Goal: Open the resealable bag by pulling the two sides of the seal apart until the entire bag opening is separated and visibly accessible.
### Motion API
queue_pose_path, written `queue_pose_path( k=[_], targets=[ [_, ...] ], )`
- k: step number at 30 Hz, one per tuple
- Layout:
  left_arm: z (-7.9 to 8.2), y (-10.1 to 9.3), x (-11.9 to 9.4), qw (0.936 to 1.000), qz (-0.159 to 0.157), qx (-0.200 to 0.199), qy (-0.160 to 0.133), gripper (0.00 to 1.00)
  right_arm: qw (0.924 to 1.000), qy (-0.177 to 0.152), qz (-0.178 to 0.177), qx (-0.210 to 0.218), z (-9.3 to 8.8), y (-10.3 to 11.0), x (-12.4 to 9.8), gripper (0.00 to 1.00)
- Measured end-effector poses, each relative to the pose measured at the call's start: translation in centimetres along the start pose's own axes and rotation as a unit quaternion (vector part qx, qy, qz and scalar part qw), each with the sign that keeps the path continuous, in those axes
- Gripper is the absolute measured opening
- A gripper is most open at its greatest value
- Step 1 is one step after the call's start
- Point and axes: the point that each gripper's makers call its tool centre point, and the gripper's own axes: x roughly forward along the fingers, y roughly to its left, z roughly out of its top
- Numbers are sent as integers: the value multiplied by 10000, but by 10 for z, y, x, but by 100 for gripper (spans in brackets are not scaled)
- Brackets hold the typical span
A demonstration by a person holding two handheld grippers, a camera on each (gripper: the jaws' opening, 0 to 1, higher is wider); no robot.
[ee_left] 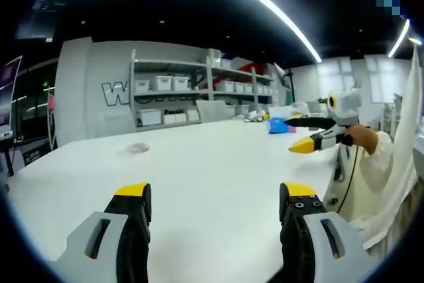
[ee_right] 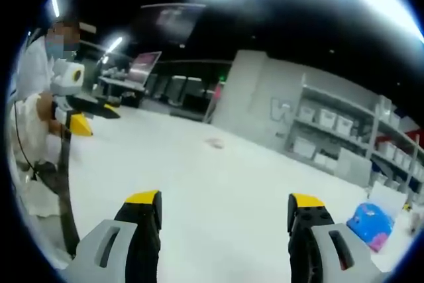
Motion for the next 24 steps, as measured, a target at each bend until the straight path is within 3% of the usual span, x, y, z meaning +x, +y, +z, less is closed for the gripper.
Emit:
queue_pose_path(
  k=[24],
  targets=[
    [-3,1,0,9999,7,63,81,77,9997,80,143,-203,0,6,7,77]
  ],
)
